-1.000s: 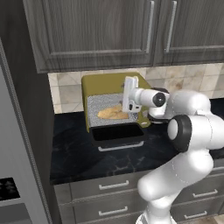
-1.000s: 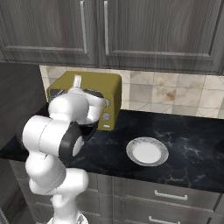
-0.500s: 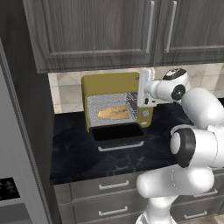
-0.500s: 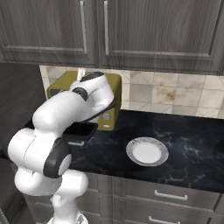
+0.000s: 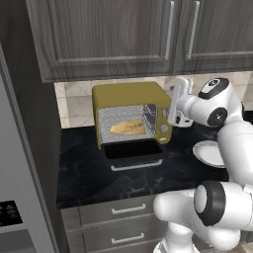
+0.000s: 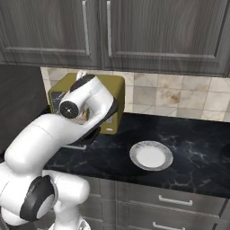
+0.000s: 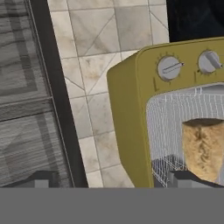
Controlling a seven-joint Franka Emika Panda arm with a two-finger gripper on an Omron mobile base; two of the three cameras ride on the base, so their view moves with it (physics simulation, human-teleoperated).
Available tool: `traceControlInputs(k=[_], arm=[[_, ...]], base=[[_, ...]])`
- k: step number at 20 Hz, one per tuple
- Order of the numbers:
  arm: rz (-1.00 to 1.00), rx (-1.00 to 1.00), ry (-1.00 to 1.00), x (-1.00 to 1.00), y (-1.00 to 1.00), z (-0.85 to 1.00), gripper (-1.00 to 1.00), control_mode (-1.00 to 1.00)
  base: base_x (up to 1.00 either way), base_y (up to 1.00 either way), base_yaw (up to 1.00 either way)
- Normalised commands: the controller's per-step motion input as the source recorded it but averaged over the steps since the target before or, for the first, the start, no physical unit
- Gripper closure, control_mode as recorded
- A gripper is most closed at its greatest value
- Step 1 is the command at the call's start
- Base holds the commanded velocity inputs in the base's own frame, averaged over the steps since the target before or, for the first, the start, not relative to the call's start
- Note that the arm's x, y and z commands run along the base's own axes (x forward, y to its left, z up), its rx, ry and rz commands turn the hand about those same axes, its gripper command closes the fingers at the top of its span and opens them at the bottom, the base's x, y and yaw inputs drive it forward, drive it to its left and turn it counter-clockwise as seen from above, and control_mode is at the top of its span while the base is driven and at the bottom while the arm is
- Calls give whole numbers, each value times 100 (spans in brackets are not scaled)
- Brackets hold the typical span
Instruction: Pull the toaster oven rack outwards. Pick up the baguette from the plate and place it on the toaster oven rack. Close the toaster oven door fully and set the temperature to the lowest setting.
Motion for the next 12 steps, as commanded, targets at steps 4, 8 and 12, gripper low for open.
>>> traceControlInputs(k=[4,8,12], arm=[[0,0,0,-13,-26,58,-100,-100],[-9,0,-8,-12,-9,14,-100,-100],[-3,2,-31,-48,-11,5,-100,-100]], base=[[0,0,0],[0,0,0],[0,0,0]])
